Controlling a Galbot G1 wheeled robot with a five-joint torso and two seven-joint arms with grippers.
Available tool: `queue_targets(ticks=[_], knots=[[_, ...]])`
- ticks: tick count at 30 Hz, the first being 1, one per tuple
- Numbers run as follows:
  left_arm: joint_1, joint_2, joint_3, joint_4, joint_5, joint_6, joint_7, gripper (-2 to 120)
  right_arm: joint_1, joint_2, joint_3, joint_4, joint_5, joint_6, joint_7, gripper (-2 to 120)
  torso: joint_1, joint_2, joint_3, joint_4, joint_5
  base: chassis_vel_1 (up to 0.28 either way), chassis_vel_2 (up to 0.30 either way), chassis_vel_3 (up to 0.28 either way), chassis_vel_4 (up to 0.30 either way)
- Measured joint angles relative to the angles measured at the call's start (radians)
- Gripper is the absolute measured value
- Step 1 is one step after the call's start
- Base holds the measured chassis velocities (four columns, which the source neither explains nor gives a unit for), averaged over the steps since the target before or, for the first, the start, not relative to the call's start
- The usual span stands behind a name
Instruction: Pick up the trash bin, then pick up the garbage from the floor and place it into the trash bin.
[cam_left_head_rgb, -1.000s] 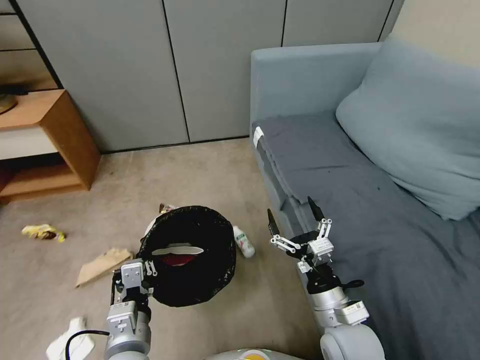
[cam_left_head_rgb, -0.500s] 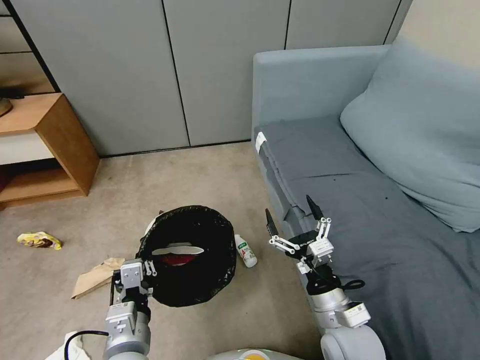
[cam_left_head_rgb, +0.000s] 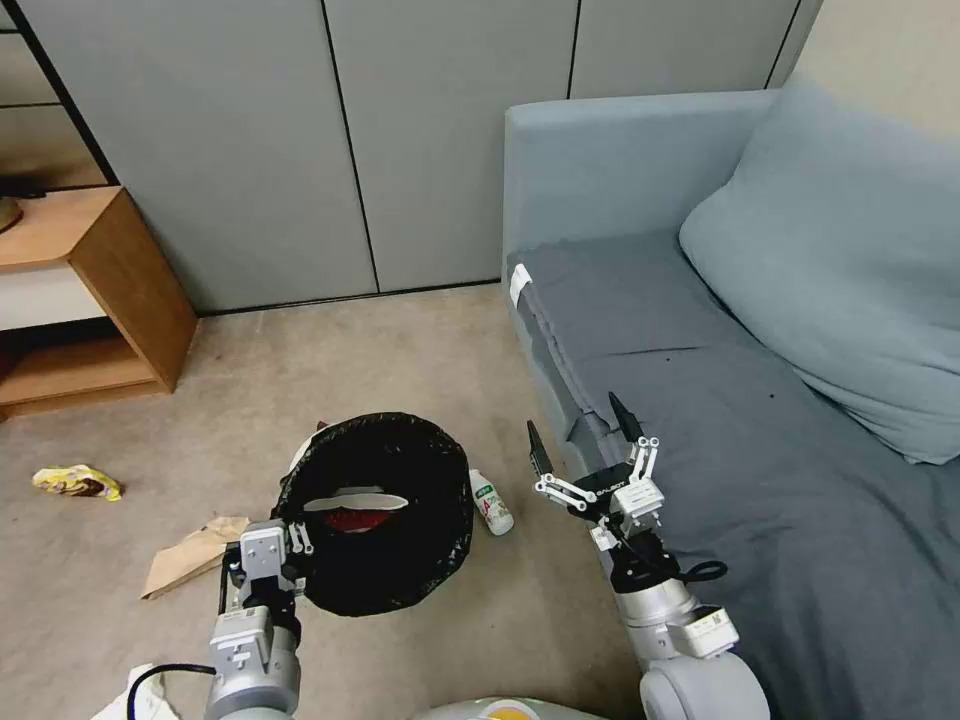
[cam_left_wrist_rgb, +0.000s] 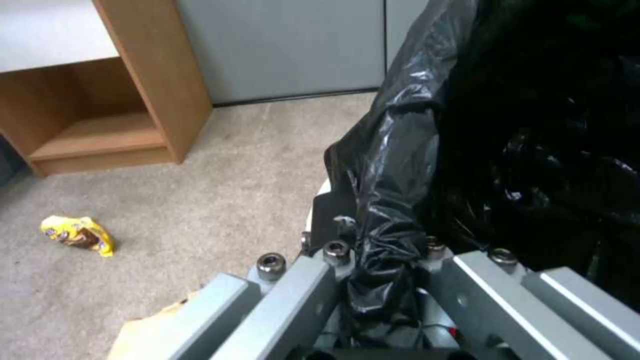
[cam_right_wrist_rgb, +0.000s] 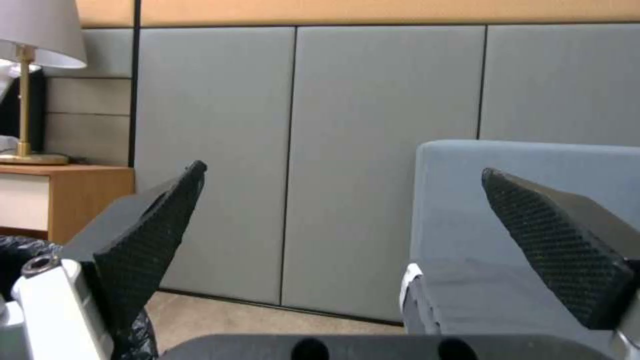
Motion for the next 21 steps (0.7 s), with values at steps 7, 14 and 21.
queue_targets(ticks=[7,14,21], knots=[[-0.006,0.001,0.0,-0.001,0.002,0.004,0.0,1,0.002,0.0,-0.001,-0.004,0.0,0.0,0.0,100,0.0,0.0,0.0,0.0,0.0,0.0,0.0,0.0,0.0],[-0.01,0.0,-0.001,-0.001,0.002,0.006,0.0,1,0.01,0.003,-0.001,-0.009,0.001,-0.004,-0.001,100,0.0,0.0,0.0,0.0,0.0,0.0,0.0,0.0,0.0],[-0.013,-0.001,-0.005,-0.005,-0.002,0.009,0.0,1,0.027,-0.004,-0.007,-0.013,0.007,-0.019,0.001,100,0.0,0.0,0.0,0.0,0.0,0.0,0.0,0.0,0.0]])
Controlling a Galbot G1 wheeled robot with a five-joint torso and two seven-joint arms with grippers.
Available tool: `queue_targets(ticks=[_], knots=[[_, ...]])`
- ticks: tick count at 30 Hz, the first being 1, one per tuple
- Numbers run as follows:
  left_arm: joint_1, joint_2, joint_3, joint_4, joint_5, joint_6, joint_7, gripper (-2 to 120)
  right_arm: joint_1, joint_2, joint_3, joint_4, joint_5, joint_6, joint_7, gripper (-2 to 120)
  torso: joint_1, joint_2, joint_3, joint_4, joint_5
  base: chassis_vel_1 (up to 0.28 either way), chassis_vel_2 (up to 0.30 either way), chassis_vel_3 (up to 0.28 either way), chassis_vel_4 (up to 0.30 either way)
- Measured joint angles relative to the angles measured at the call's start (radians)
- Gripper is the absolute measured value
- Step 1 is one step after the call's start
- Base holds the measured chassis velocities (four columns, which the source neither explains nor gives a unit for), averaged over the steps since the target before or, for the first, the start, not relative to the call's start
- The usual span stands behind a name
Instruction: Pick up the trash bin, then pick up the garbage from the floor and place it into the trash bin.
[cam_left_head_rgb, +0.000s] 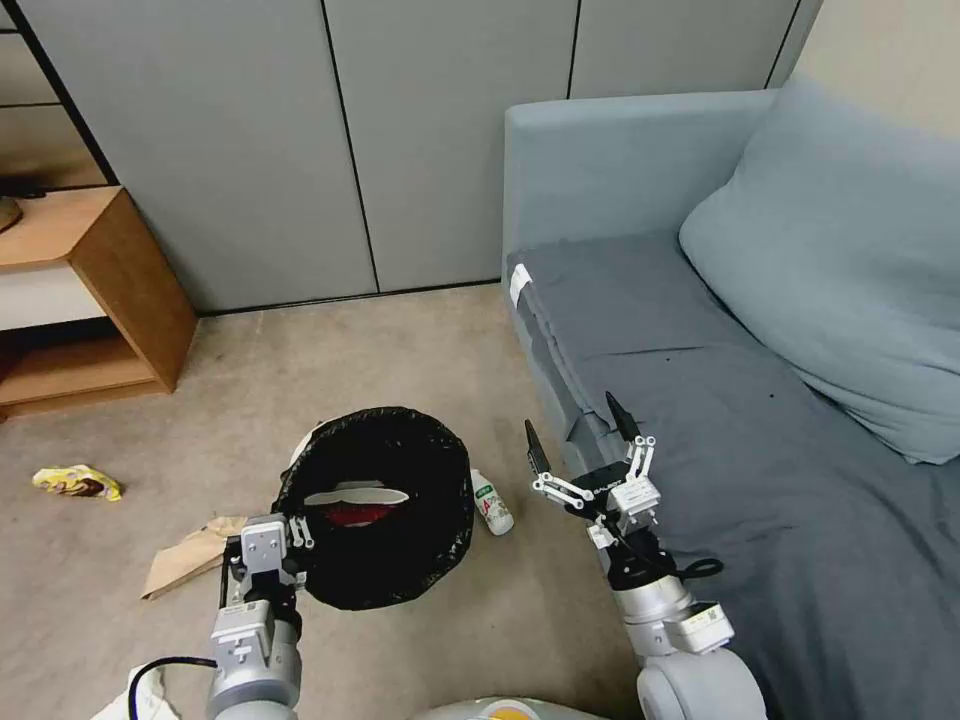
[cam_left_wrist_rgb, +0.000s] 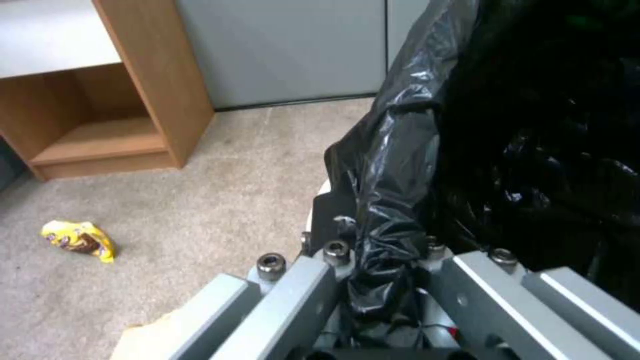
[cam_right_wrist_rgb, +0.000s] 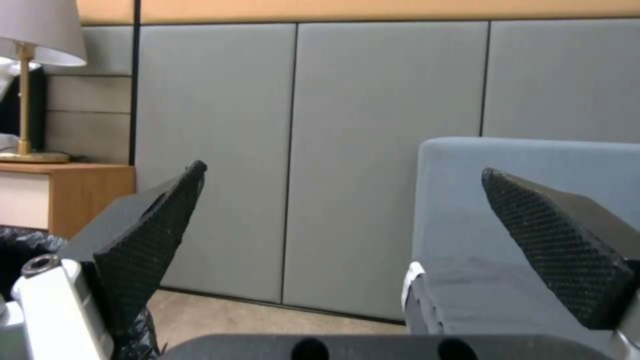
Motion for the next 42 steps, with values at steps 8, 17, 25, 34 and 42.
queue_targets(ticks=[8,17,25,34,42], knots=[[-0.004,0.001,-0.017,-0.019,-0.01,0.007,0.0,1,0.083,-0.044,-0.027,-0.026,0.041,-0.088,0.033,100,0.0,0.0,0.0,0.0,0.0,0.0,0.0,0.0,0.0],[0.006,-0.008,-0.032,-0.034,-0.01,0.008,-0.002,1,0.233,-0.123,-0.098,-0.105,0.162,-0.272,0.086,100,0.0,0.0,0.0,0.0002,0.0,0.0,0.0,0.0,0.0],[0.008,-0.01,-0.036,-0.036,-0.012,0.008,-0.003,1,0.356,-0.181,-0.217,-0.205,0.268,-0.386,0.156,100,0.0,0.0,0.0,0.0,0.0,0.0,0.0,0.0,0.0],[0.013,-0.013,-0.036,-0.035,-0.01,0.007,-0.005,1,0.522,-0.216,-0.354,-0.372,0.489,-0.6,0.165,100,0.0,0.0,0.0,-0.0001,0.0001,0.0,0.0,0.0,0.0],[0.015,-0.019,-0.03,-0.021,-0.007,0.001,-0.007,1,0.619,-0.212,-0.428,-0.514,0.56,-0.692,0.155,100,0.0,0.0,0.0,0.0001,-0.0002,0.0,0.0,0.0,0.0]])
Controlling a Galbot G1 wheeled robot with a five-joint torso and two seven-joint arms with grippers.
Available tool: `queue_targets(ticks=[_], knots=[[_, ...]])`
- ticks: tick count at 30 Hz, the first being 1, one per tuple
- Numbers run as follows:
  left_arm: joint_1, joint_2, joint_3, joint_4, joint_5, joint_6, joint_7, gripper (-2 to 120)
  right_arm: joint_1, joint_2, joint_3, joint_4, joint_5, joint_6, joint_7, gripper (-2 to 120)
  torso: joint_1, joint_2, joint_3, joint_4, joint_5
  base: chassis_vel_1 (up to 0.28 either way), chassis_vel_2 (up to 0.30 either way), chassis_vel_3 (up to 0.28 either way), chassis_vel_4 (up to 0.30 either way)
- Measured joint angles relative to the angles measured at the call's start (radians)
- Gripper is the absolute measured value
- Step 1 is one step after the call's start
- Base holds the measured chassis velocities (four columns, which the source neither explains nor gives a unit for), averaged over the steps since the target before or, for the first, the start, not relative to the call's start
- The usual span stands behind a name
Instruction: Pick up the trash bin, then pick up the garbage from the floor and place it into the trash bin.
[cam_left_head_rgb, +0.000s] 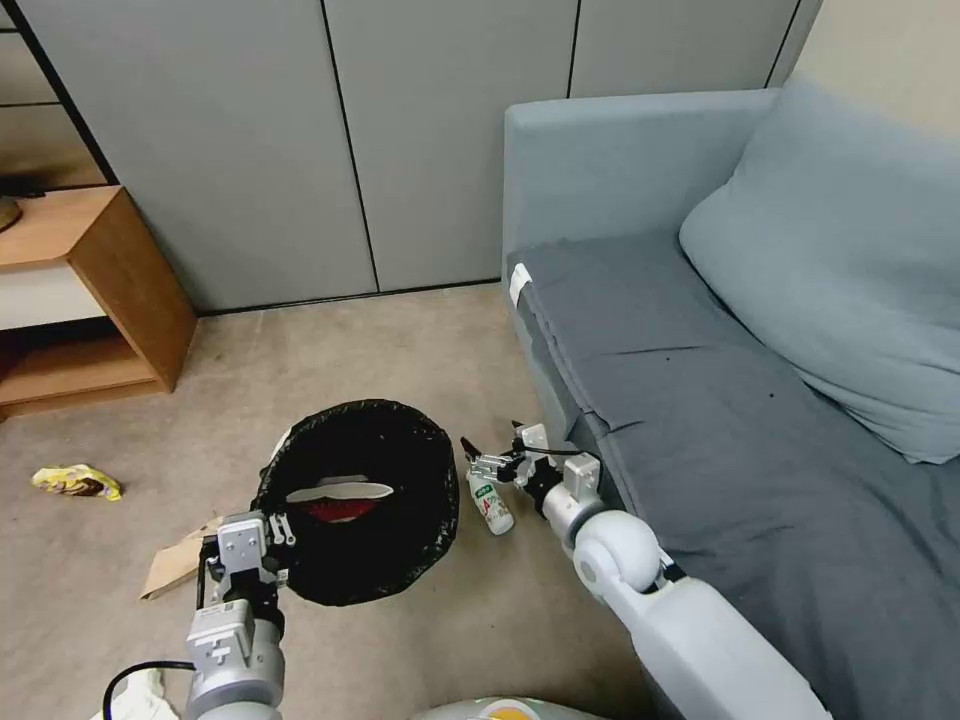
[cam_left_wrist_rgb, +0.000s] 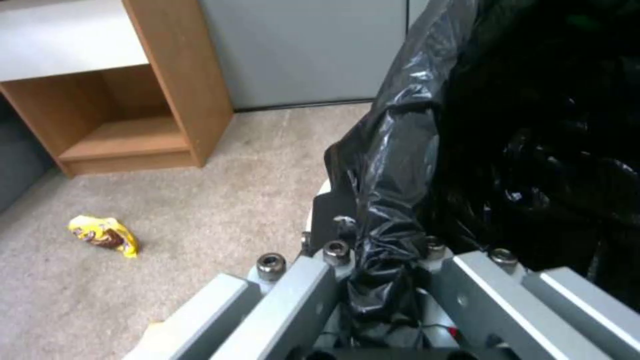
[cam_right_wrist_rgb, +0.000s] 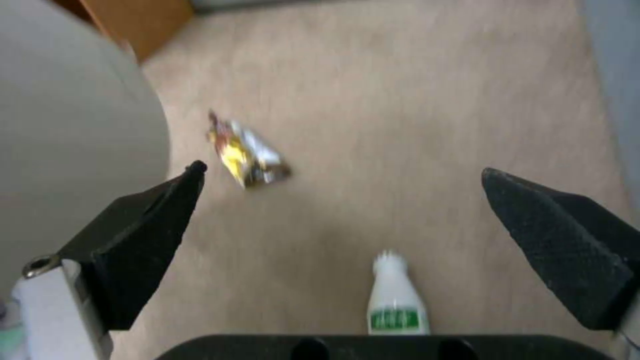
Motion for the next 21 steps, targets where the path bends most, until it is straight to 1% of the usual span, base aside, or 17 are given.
queue_targets(ticks=[1,2,3,5,6,9,11,14,15,19,21], knots=[[0.0,-0.001,0.001,0.001,0.001,0.0,0.0,1,0.006,0.008,-0.009,-0.031,-0.001,-0.006,-0.011,100,0.0,0.0,0.0,0.0,0.0001,0.0,0.0,0.0,0.0],[0.0,-0.001,0.001,0.001,0.001,0.0,0.0,1,0.006,0.008,-0.009,-0.031,-0.001,-0.006,-0.011,100,0.0,0.0,0.0,0.0,0.0001,0.0,0.0,0.0,0.0],[0.0,-0.001,0.002,0.002,0.001,-0.001,-0.001,1,0.009,0.016,-0.014,-0.056,-0.009,-0.012,-0.021,100,0.0,0.0,0.0,-0.0001,0.0002,0.0,0.0,0.0,0.0],[-0.002,-0.002,0.004,0.004,0.004,-0.001,-0.003,1,0.019,0.036,-0.02,-0.12,-0.044,-0.015,-0.047,100,0.0,0.0,0.0,0.0,0.0,0.0,0.0,0.0,0.0],[-0.002,-0.002,0.004,0.004,0.004,-0.001,-0.003,1,0.019,0.036,-0.02,-0.12,-0.044,-0.015,-0.047,100,0.0,0.0,0.0,0.0,0.0,0.0,0.0,0.0,0.0],[-0.001,-0.003,0.011,0.005,0.011,-0.001,-0.004,1,0.035,0.053,-0.027,-0.203,-0.083,-0.011,-0.079,100,0.0,0.0,0.0,0.0,0.0,0.0,0.0,0.0,0.0],[0.0,-0.004,0.012,0.005,0.012,-0.001,-0.004,1,0.038,0.055,-0.028,-0.215,-0.088,-0.011,-0.084,100,0.0,0.0,0.0,0.0,0.0,0.0,0.0,0.0,0.0],[0.007,-0.005,0.012,0.005,0.015,-0.002,-0.005,1,0.051,0.061,-0.024,-0.289,-0.102,-0.009,-0.127,100,0.0,0.0,0.0,0.0003,0.0002,0.0,0.0,0.0,0.0],[0.007,-0.005,0.012,0.005,0.015,-0.002,-0.005,1,0.051,0.061,-0.024,-0.289,-0.102,-0.009,-0.127,100,0.0,0.0,0.0,0.0003,0.0002,0.0,0.0,0.0,0.0],[0.013,-0.007,0.012,0.004,0.019,-0.004,-0.006,1,0.067,0.072,-0.011,-0.37,-0.124,-0.008,-0.175,100,0.0,0.0,0.0,0.0004,0.0002,0.0,0.0,0.0,0.0],[0.015,-0.008,0.012,0.004,0.02,-0.005,-0.007,1,0.072,0.077,-0.007,-0.393,-0.134,-0.003,-0.182,100,0.0,0.0,0.0,0.0004,0.0003,0.0,0.0,0.0,0.0]])
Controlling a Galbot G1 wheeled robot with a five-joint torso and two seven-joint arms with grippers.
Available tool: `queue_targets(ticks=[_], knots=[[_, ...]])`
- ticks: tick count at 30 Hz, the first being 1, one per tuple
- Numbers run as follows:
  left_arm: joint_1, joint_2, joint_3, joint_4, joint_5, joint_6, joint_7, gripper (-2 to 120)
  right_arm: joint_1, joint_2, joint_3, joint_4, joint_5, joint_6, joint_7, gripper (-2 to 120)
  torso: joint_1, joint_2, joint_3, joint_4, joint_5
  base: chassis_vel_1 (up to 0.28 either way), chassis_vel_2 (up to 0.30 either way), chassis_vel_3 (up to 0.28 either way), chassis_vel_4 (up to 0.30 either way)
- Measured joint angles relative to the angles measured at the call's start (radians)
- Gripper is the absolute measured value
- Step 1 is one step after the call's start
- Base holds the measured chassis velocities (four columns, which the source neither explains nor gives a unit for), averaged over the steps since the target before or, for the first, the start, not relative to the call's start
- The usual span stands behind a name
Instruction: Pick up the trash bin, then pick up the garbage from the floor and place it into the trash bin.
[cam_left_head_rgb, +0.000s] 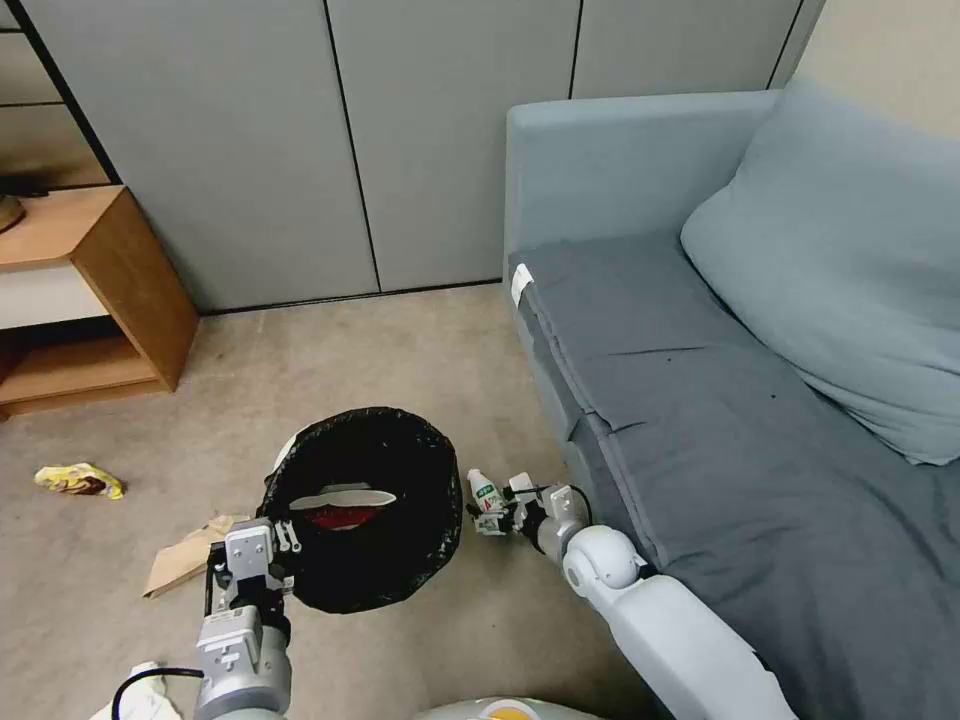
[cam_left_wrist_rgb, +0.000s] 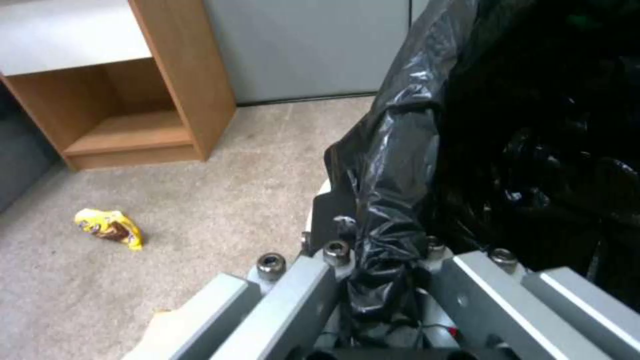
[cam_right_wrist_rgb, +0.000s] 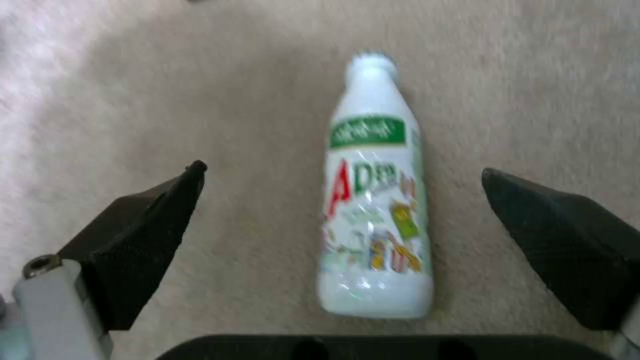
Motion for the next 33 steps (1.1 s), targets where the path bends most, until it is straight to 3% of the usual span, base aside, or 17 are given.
queue_targets(ticks=[8,25,30,32,33], knots=[[0.003,-0.002,-0.001,0.0,0.002,-0.002,-0.002,1,0.02,0.033,0.026,-0.125,-0.057,0.058,-0.026,100,0.0,0.0,0.0,0.0003,0.0001,0.0,0.0,0.0,0.0],[0.012,-0.005,0.0,0.003,0.007,-0.011,-0.003,1,0.041,0.071,0.058,-0.257,-0.139,0.129,-0.049,98,0.0,0.0,0.0,-0.0003,0.0002,0.0,0.0,0.0,0.0],[0.013,-0.006,0.0,0.003,0.009,-0.012,-0.004,1,0.044,0.077,0.064,-0.278,-0.162,0.147,-0.056,87,0.0,0.0,0.0,-0.0006,0.0,0.0,0.0,0.0,0.0],[0.014,-0.006,0.0,0.003,0.009,-0.012,-0.004,1,0.044,0.079,0.069,-0.286,-0.17,0.157,-0.056,75,0.0,0.0,0.0,-0.0007,-0.0003,0.0,0.0,0.0,0.0],[0.014,-0.006,0.0,0.003,0.009,-0.012,-0.004,1,0.044,0.079,0.069,-0.286,-0.17,0.157,-0.056,75,0.0,0.0,0.0,-0.0007,-0.0003,0.0,0.0,0.0,0.0]])
